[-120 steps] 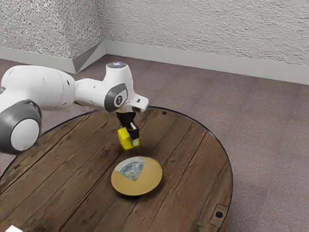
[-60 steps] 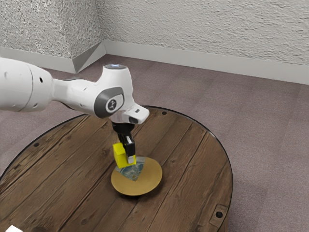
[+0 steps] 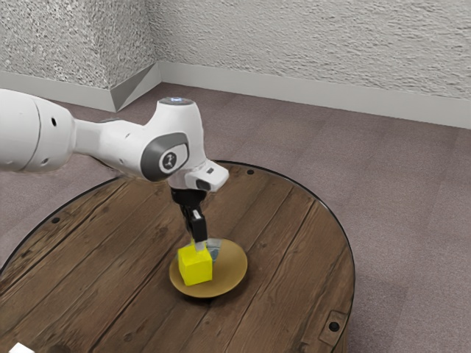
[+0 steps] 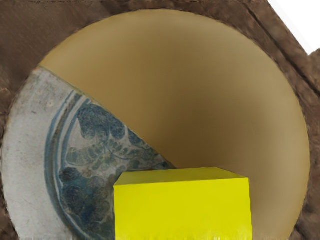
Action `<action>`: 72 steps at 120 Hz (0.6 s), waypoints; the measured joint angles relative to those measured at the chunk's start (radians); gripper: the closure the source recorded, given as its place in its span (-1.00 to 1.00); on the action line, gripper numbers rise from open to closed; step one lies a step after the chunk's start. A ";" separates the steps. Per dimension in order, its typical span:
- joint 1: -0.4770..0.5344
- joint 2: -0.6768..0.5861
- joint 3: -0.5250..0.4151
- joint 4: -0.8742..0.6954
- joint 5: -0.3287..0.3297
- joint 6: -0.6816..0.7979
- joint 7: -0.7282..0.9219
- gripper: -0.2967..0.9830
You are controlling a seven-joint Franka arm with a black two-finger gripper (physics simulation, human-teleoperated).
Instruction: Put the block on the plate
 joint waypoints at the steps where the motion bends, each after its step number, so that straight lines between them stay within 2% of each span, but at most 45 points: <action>1: 0.001 -0.002 0.000 0.004 0.000 -0.002 0.000 -0.41; 23: 0.038 -0.013 0.069 0.167 0.009 -0.100 -0.021 -0.48; 39: 0.104 -0.016 0.080 0.338 0.063 -0.208 -0.057 -0.51; 56: 0.115 -0.090 0.079 0.391 0.107 -0.291 -0.093 -0.52; 72: 0.113 -0.105 0.076 0.405 0.123 -0.341 -0.119 -0.53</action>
